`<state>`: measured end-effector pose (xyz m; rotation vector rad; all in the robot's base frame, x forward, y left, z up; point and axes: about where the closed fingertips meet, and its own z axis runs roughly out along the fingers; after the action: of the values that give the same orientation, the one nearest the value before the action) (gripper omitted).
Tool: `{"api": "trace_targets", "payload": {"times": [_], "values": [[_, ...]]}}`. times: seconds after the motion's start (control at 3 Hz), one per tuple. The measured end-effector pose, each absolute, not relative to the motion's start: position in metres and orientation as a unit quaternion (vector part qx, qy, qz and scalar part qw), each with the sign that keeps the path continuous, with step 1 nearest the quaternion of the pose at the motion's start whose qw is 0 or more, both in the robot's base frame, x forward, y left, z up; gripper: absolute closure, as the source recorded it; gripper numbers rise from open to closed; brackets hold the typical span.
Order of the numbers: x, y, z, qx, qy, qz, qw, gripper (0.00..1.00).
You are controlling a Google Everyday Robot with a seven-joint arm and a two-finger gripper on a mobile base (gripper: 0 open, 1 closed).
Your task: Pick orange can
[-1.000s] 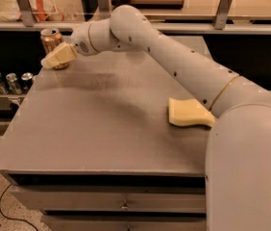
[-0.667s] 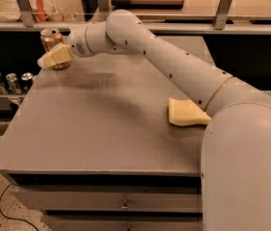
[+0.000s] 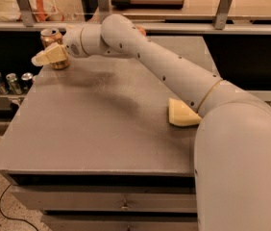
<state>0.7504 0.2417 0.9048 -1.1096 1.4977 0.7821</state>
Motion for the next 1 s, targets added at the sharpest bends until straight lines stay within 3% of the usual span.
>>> {"api": "trace_targets", "payload": {"times": [1.0], "values": [[0.7503, 0.2431, 0.8987, -0.453, 0.627, 0.339, 0.536, 0.63]]}}
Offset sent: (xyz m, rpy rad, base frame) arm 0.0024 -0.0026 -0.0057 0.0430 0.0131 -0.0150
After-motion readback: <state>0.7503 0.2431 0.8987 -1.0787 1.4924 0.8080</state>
